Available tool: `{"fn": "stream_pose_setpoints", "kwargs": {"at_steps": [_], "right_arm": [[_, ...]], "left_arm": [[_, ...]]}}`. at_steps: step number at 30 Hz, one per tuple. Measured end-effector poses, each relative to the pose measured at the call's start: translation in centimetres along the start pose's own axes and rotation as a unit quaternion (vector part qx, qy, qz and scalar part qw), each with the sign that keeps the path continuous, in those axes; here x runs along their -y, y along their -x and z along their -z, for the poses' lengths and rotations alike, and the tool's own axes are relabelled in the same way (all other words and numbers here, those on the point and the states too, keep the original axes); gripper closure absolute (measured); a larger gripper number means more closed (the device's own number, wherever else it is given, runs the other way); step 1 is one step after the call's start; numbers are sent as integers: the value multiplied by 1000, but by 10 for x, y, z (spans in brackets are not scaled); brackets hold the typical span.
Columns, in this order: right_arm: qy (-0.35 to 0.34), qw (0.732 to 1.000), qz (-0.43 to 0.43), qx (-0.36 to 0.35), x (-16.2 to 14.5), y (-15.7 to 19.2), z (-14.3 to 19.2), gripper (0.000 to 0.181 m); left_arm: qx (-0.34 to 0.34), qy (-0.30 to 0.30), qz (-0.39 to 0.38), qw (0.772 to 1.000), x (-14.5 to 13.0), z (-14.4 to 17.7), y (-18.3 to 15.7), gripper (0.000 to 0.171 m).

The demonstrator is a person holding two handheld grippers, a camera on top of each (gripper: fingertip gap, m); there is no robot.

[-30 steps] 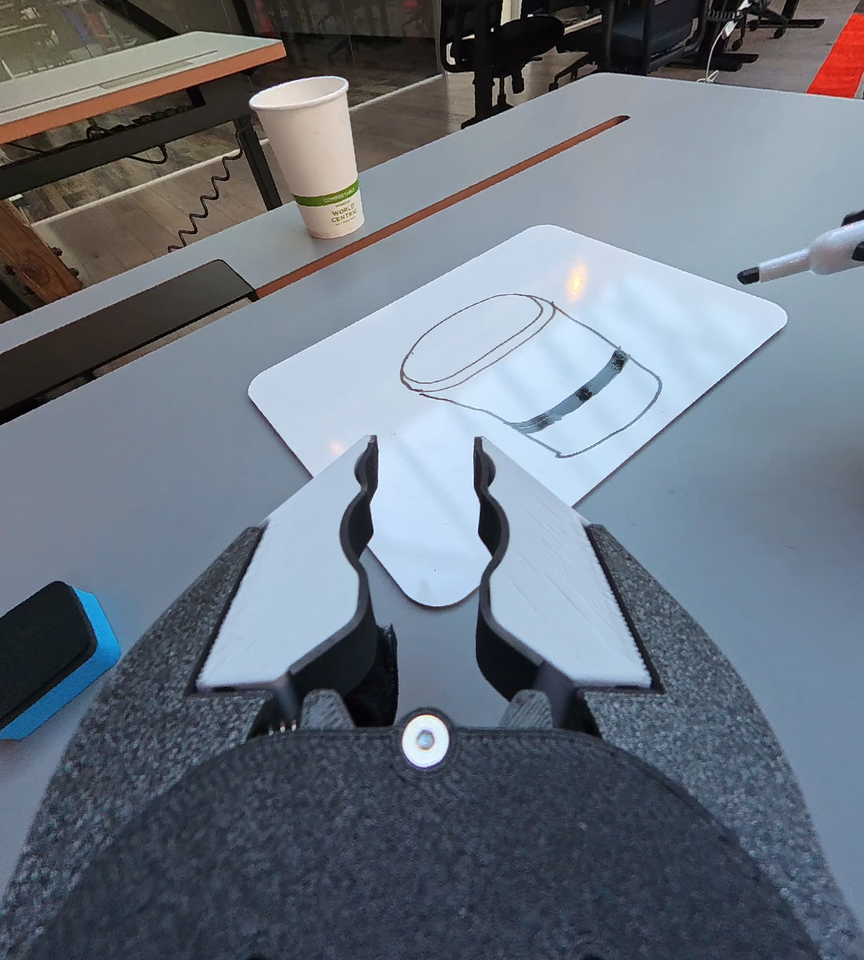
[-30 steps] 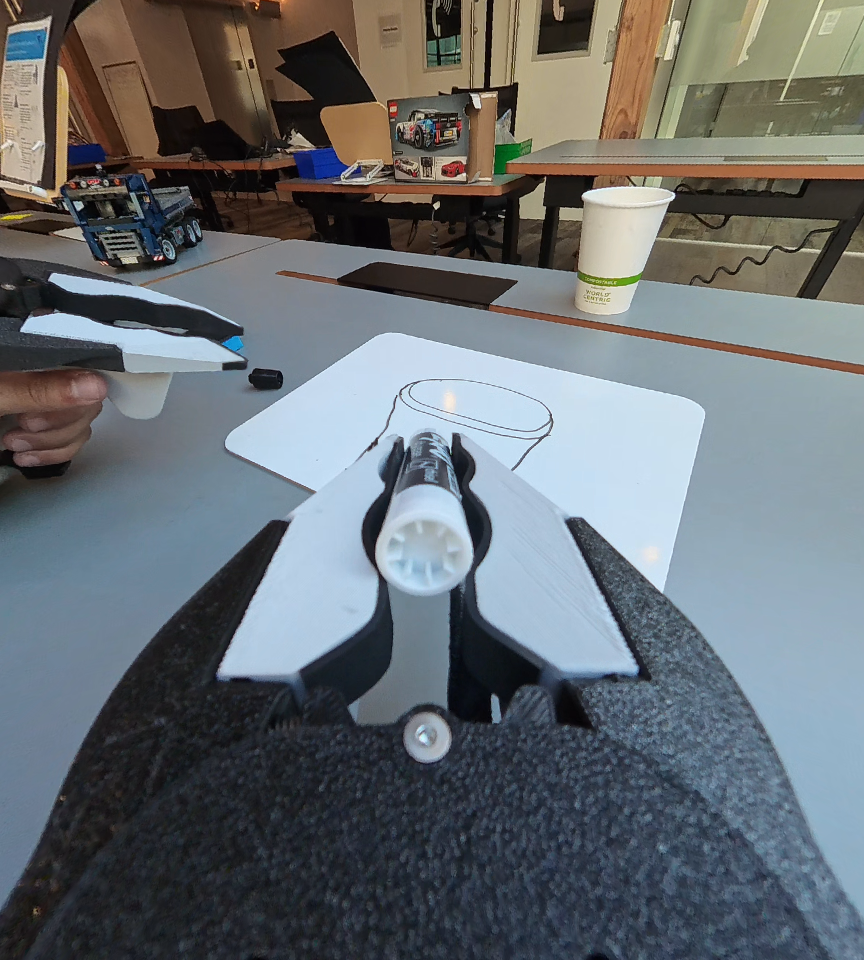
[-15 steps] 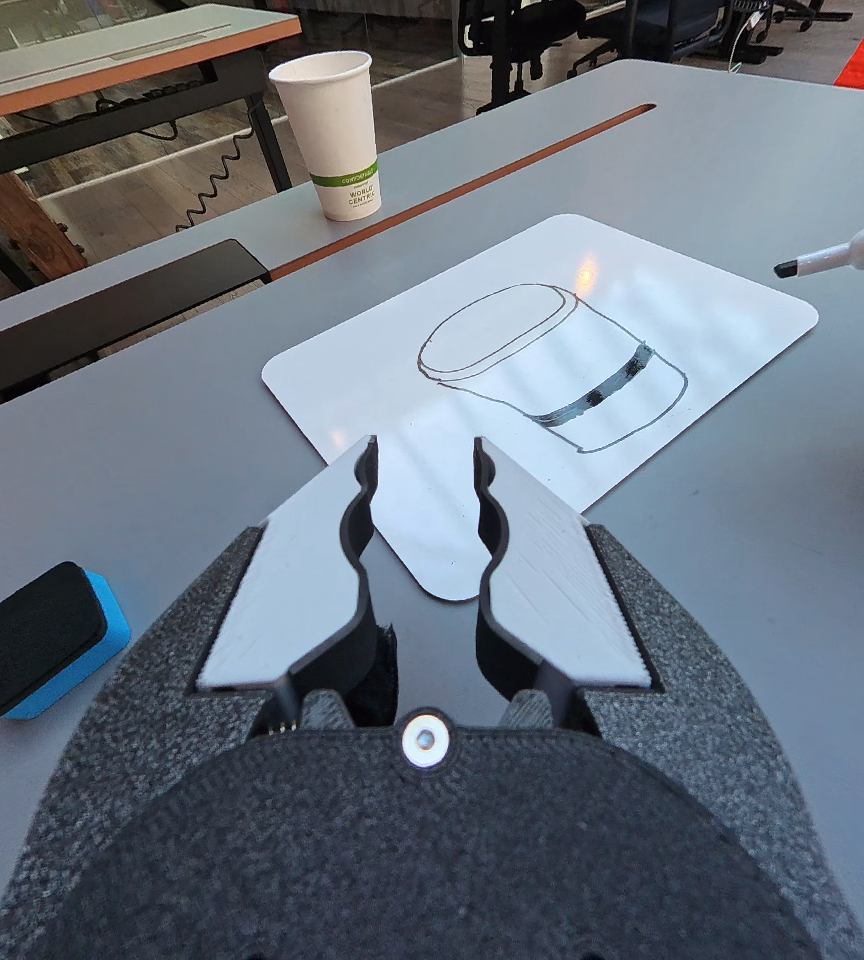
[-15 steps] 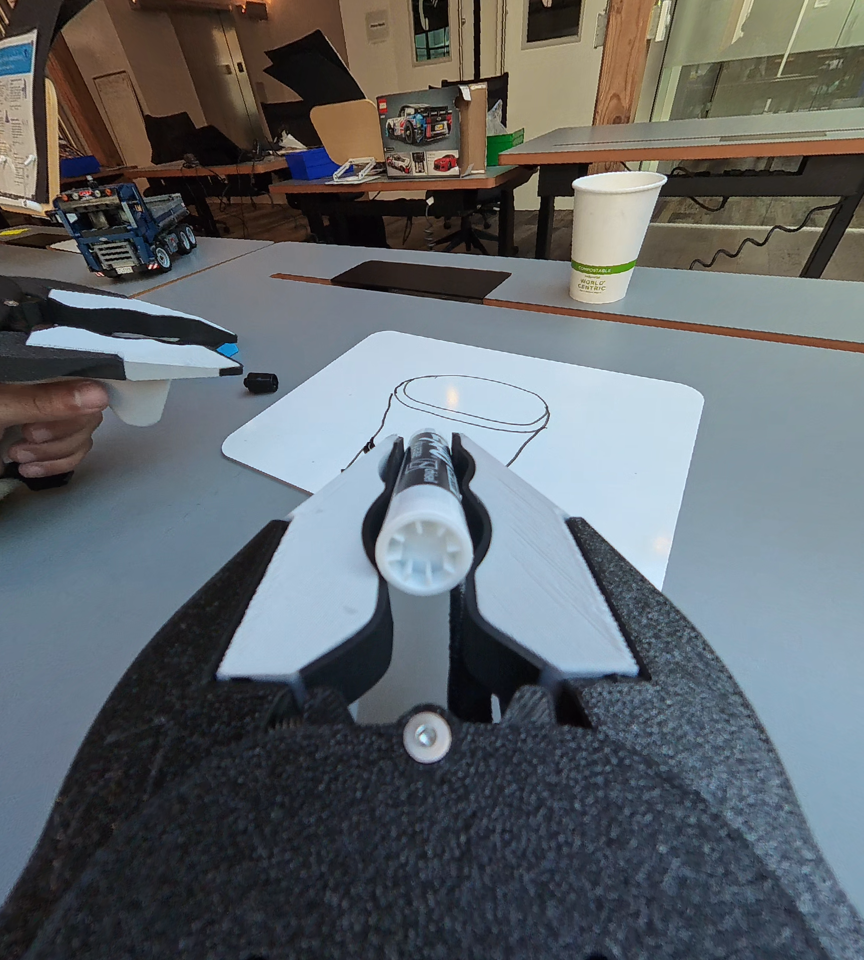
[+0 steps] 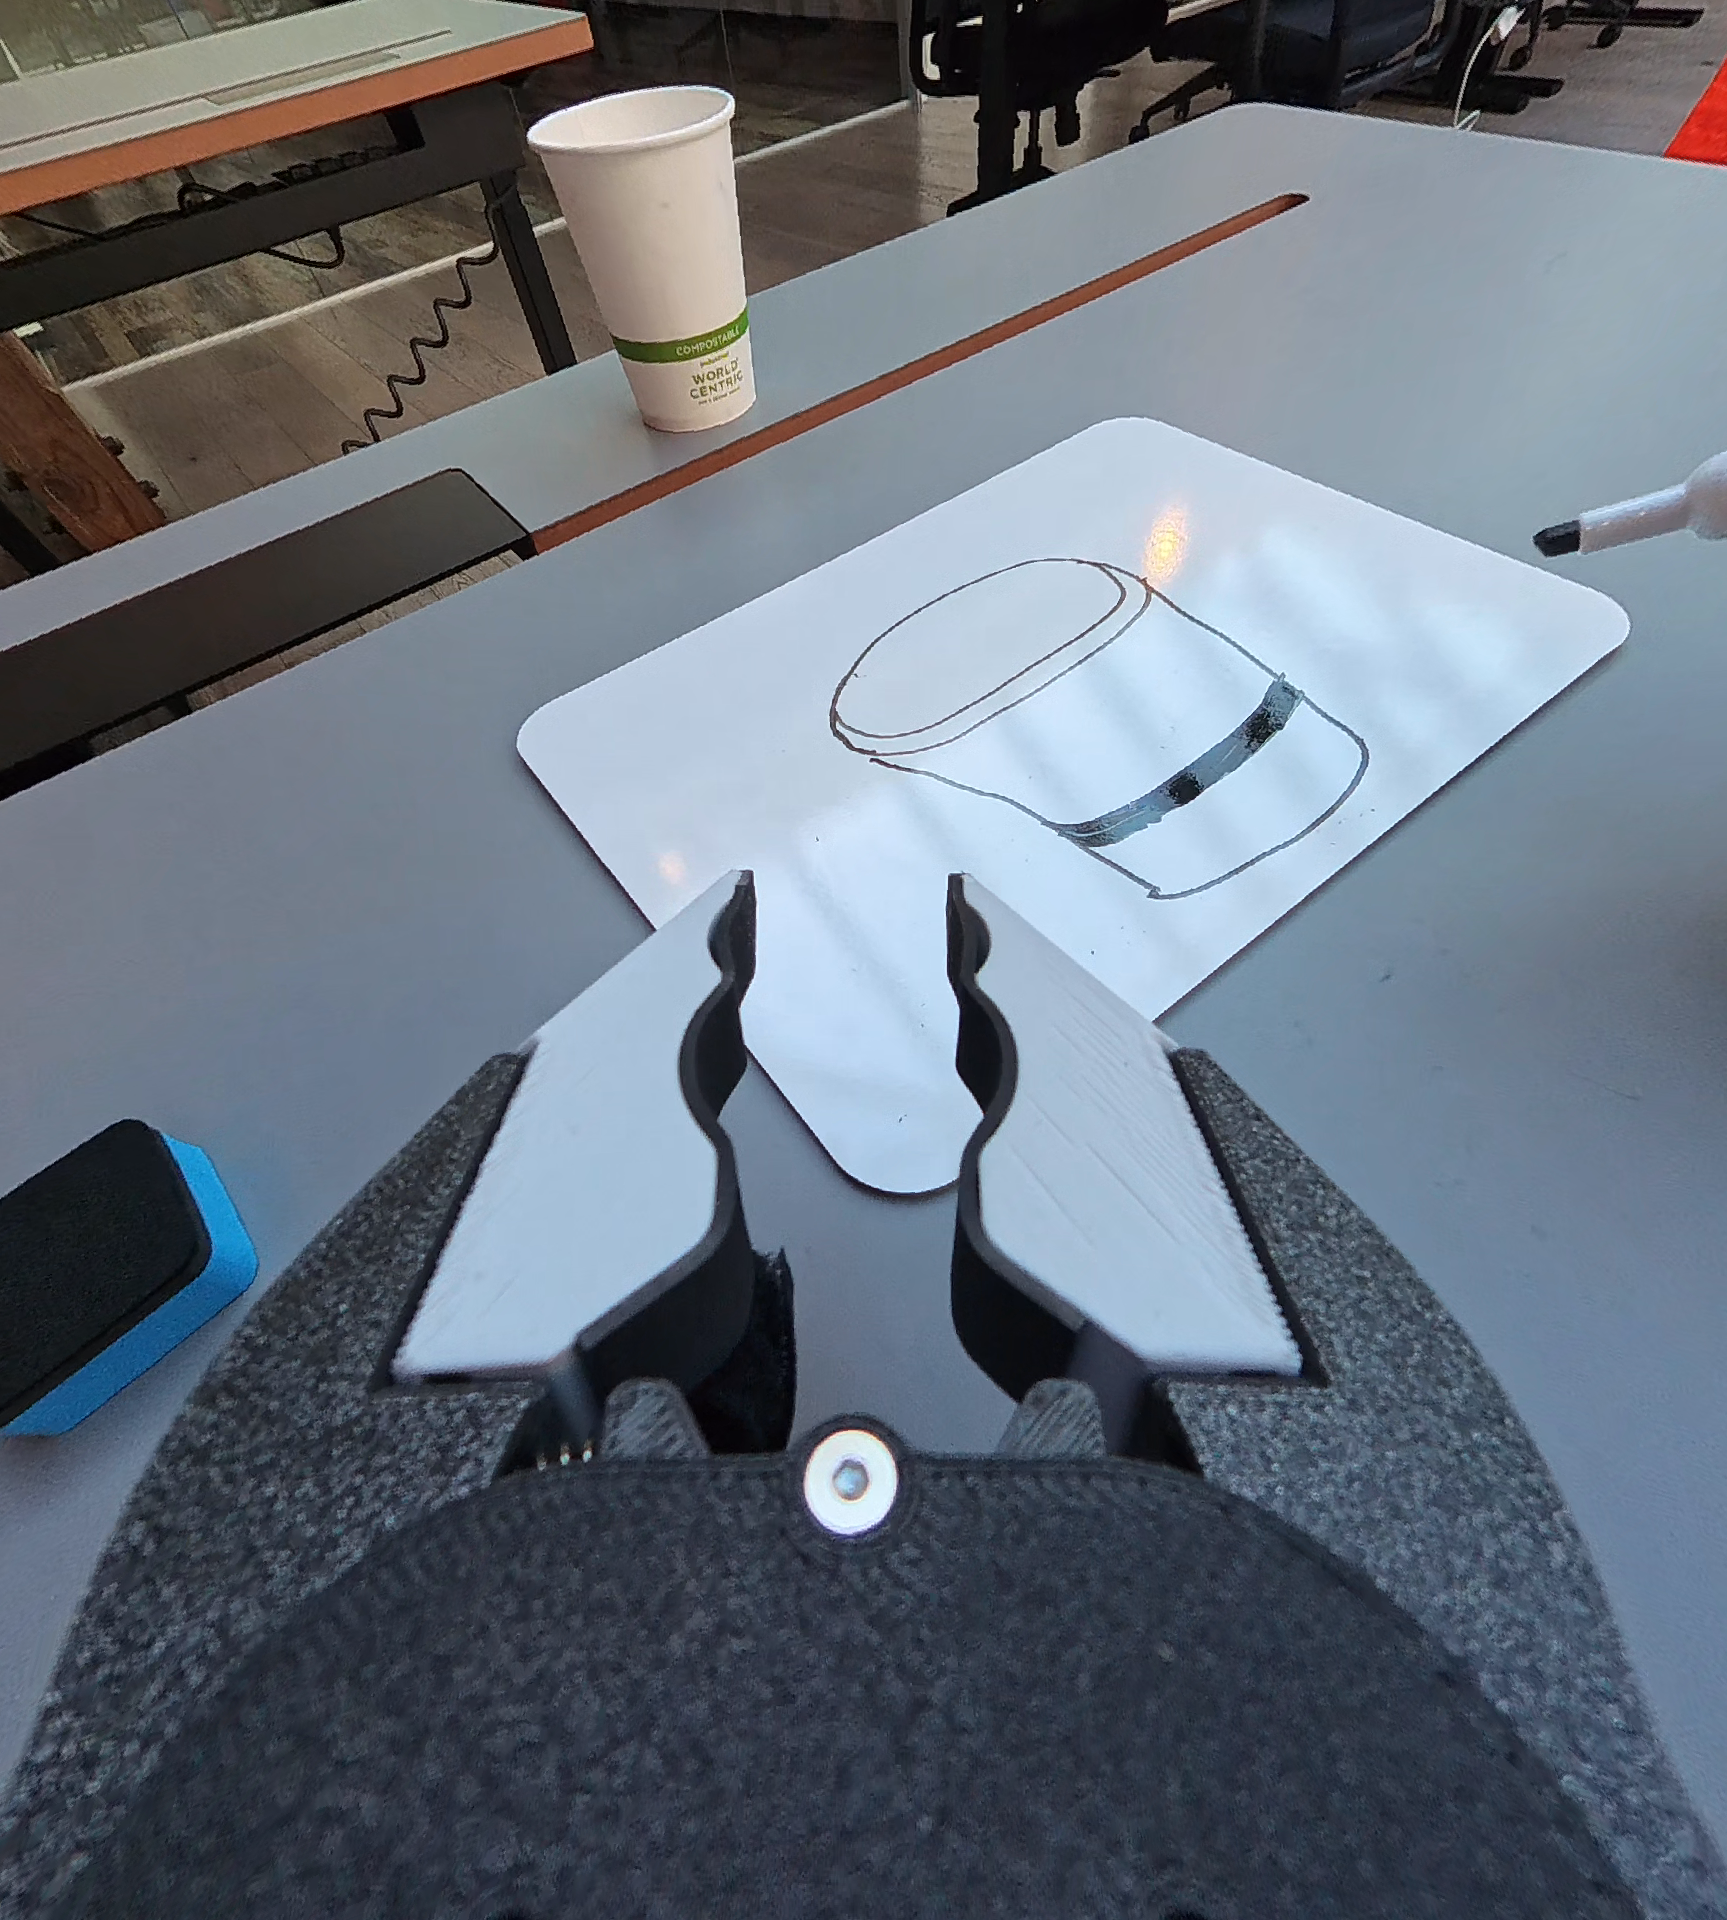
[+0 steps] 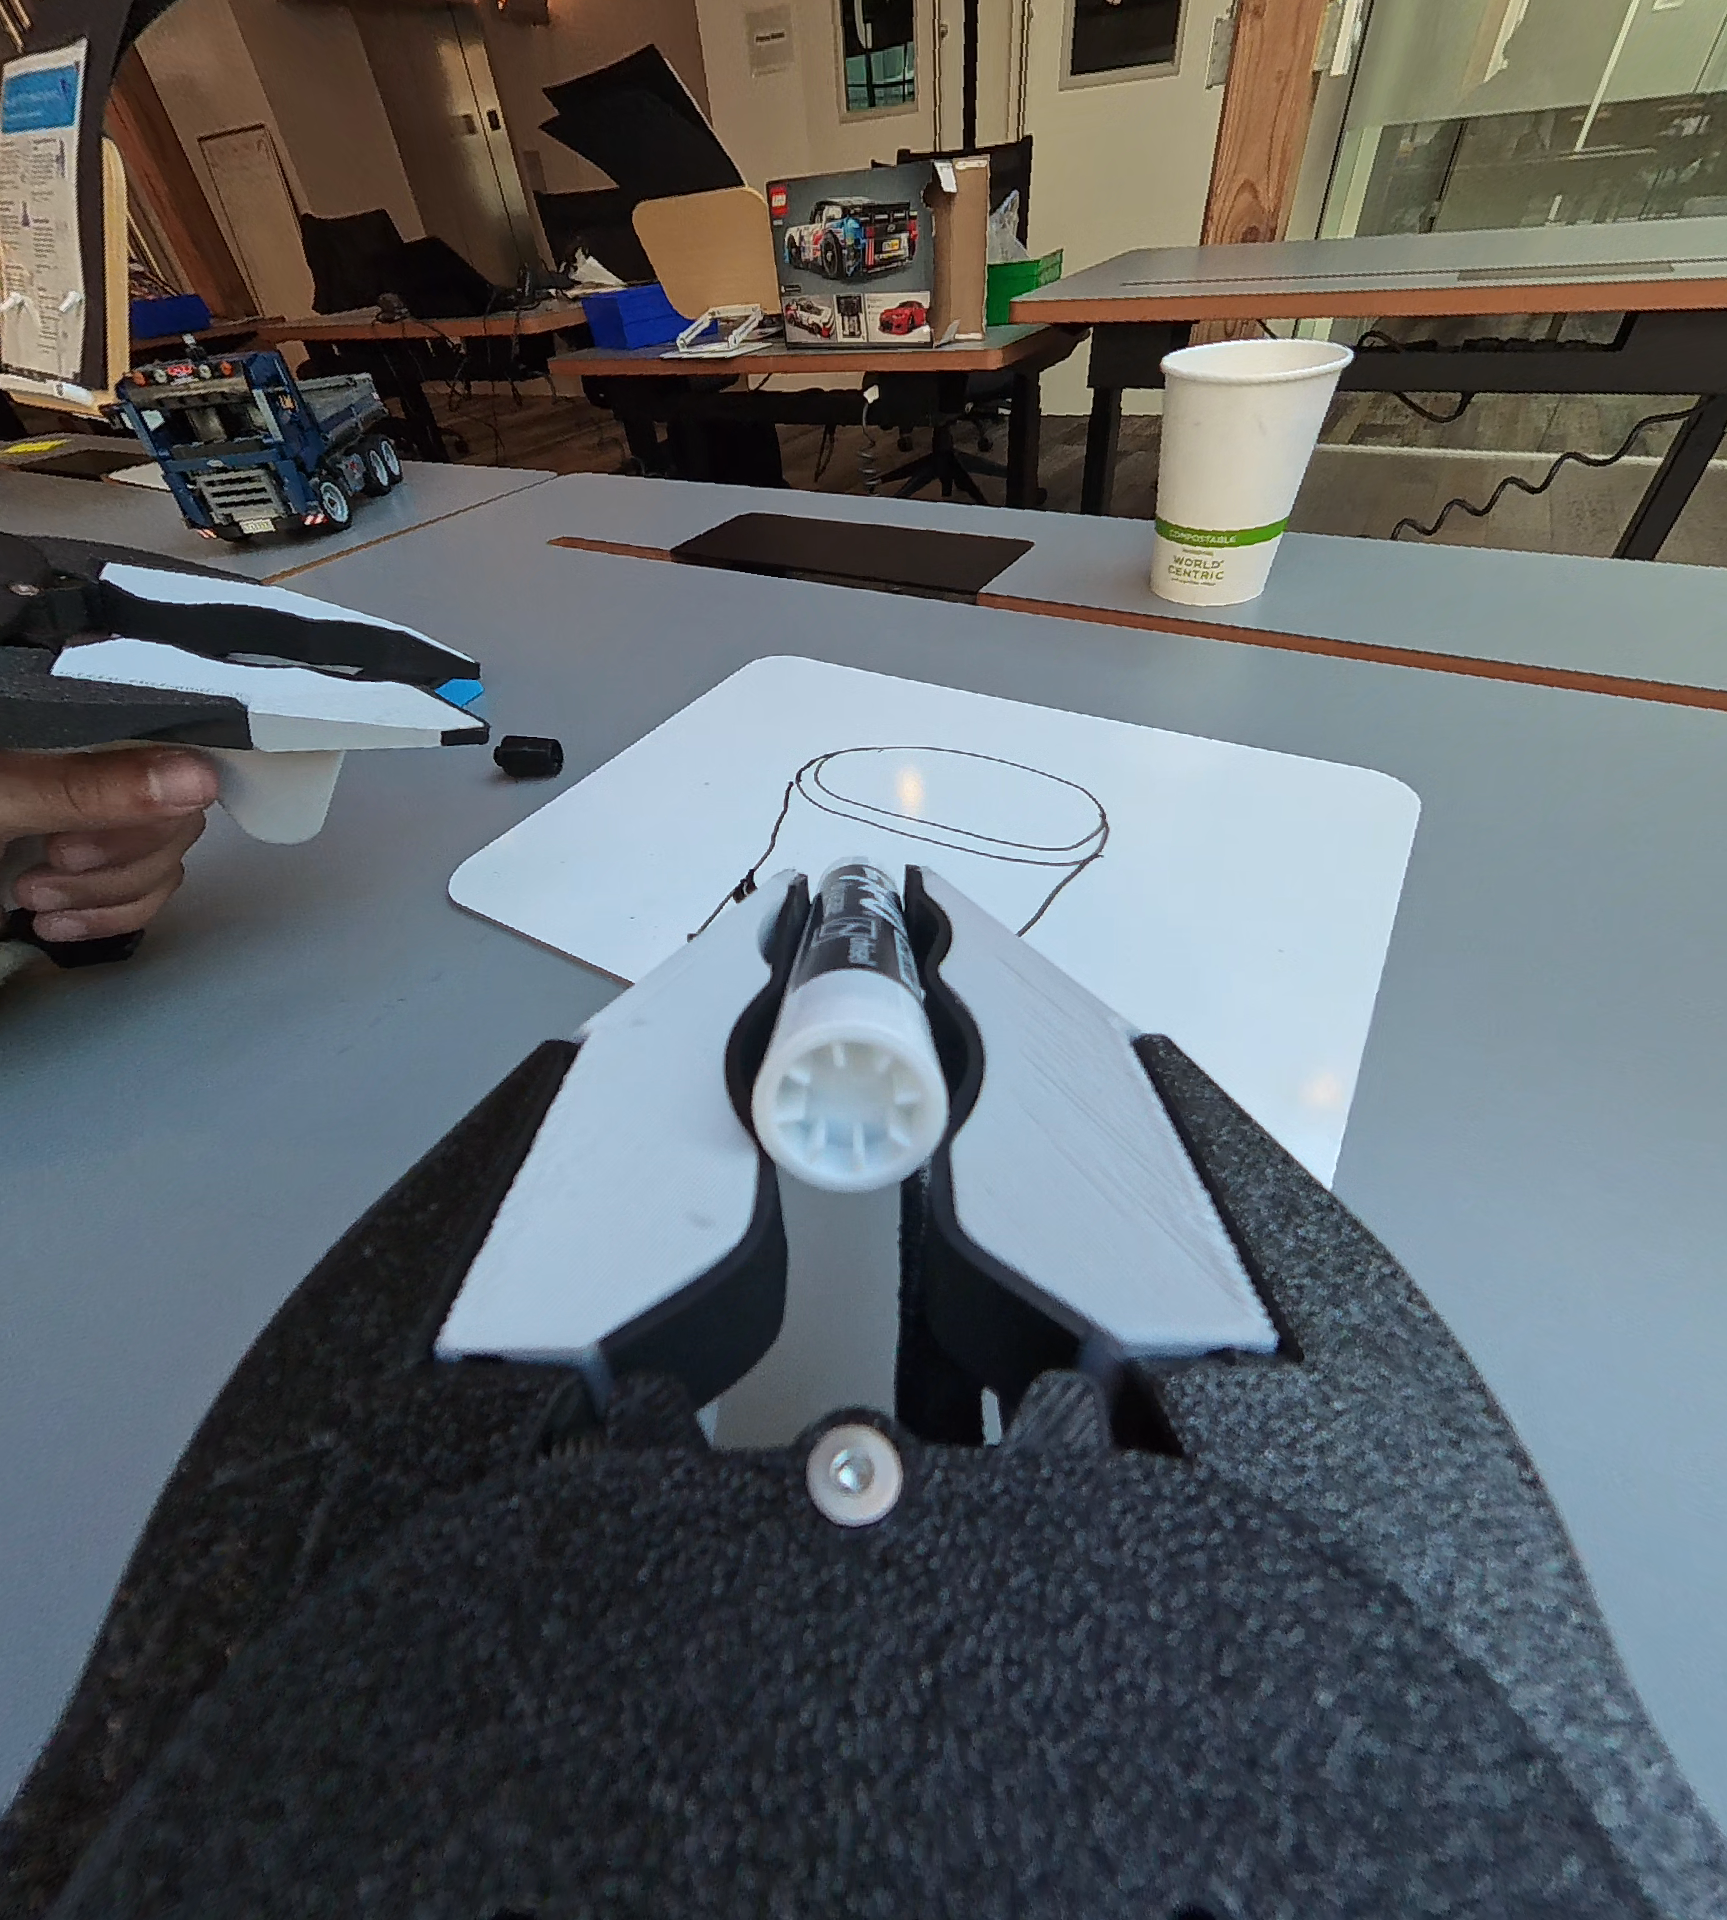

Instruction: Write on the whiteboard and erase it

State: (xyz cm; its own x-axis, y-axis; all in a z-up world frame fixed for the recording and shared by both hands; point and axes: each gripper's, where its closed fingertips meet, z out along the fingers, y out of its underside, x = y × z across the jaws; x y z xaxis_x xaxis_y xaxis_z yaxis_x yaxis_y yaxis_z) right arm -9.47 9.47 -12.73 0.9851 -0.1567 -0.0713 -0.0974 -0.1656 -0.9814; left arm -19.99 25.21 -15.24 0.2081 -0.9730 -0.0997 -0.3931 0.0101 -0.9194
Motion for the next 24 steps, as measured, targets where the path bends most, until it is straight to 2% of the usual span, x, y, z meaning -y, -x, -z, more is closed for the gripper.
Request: {"fn": "stream_pose_setpoints", "kwargs": {"at_steps": [2, 4, 7, 10, 14, 20, 24], "right_arm": [[-3, 1000, 24, 6, 1, 4, -2, 163], [12, 997, 61, 53, 0, 22, -8, 163], [64, 987, 131, 64, -8, 30, -23, 163], [123, 976, 145, 106, -12, 40, -39, 163], [223, 943, 199, 148, -25, 36, -55, 163], [323, 892, 174, 266, -27, 30, -66, 162], [333, 882, 155, 296, -35, 24, -76, 163]], "left_arm": [[-5, 2, 4, 1000, 0, 0, -1, 135], [-9, 2, 6, 1000, 0, 0, -2, 135], [-18, 12, 14, 1000, -5, -3, -4, 134], [-28, 21, 21, 999, -9, -5, -6, 134], [-40, 33, 28, 998, -15, -9, -8, 135], [-53, 42, 41, 997, -19, -11, -8, 135], [-63, 43, 35, 996, -19, -10, -11, 135]]}}
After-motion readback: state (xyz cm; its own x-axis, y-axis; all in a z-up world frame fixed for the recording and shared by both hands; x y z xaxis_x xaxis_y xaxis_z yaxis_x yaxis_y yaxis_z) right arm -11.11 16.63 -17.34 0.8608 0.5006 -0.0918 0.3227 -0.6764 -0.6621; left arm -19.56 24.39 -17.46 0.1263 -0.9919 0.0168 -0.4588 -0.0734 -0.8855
